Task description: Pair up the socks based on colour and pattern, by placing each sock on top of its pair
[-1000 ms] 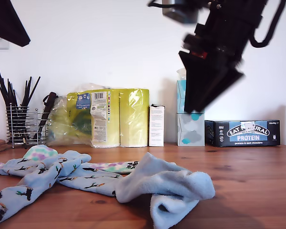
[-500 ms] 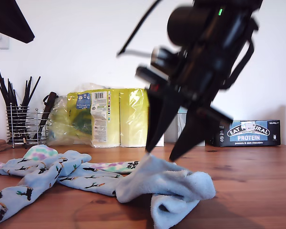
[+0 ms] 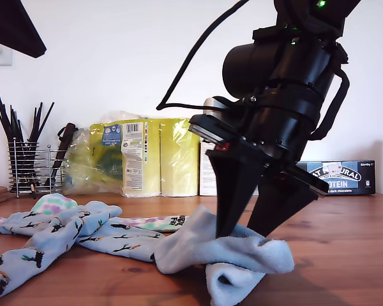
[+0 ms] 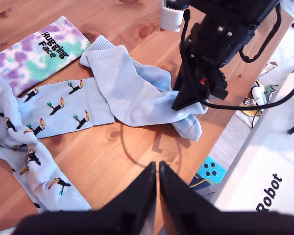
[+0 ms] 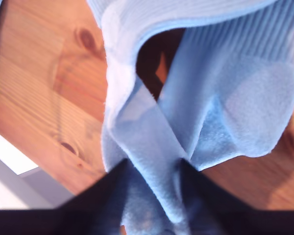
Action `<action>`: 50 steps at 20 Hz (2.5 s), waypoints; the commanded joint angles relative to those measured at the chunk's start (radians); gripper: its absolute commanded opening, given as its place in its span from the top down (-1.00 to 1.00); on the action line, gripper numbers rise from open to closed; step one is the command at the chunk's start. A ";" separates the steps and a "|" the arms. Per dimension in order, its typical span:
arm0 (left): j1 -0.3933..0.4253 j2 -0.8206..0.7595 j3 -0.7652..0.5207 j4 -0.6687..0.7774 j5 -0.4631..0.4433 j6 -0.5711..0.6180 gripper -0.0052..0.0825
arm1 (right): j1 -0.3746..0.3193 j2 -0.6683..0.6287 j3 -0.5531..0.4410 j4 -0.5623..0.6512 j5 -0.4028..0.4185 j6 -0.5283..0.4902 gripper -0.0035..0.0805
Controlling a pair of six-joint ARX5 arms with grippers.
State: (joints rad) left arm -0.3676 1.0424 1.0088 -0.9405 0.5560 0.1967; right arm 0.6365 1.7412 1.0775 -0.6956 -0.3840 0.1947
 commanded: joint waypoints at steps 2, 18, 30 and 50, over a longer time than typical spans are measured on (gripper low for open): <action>-0.001 -0.003 -0.010 0.006 0.005 0.003 0.93 | 0.003 -0.014 0.014 -0.010 -0.018 0.047 0.95; -0.001 -0.003 -0.010 0.005 0.005 0.021 0.93 | -0.007 -0.130 0.022 -0.165 0.062 0.230 0.95; -0.001 -0.003 -0.010 -0.001 0.005 0.020 0.93 | -0.024 -0.095 0.022 -0.286 0.167 0.105 0.15; -0.001 -0.002 -0.010 0.005 0.005 0.012 0.93 | 0.132 -0.055 0.029 -0.061 0.316 -0.040 0.14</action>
State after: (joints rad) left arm -0.3676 1.0424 1.0088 -0.9405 0.5560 0.2115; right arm 0.7513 1.6581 1.1103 -0.7483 -0.0834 0.1528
